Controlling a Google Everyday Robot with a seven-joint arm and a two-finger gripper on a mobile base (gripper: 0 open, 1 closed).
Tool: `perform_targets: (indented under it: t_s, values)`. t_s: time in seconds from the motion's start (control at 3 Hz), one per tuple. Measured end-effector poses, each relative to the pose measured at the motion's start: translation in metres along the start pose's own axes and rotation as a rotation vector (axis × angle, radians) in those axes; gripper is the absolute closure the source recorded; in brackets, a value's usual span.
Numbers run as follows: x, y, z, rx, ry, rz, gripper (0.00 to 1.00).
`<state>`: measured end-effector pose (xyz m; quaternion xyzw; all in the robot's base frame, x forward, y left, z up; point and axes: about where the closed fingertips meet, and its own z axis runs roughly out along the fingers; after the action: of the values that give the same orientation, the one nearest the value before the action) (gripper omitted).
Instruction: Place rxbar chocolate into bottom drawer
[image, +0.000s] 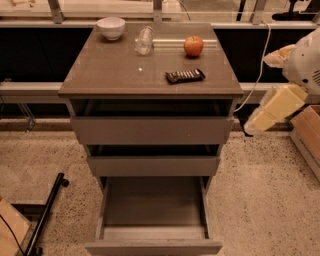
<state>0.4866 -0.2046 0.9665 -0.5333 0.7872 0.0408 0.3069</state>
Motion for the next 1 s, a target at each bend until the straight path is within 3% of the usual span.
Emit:
perform_targets:
  t_s: [0.33, 0.67, 1.0]
  values:
    - [-0.008, -0.035, 0.034, 0.022, -0.112, 0.066, 0.0]
    - [-0.015, -0.076, 0.072, 0.024, -0.165, 0.113, 0.0]
    - [-0.014, -0.08, 0.077, 0.02, -0.171, 0.116, 0.0]
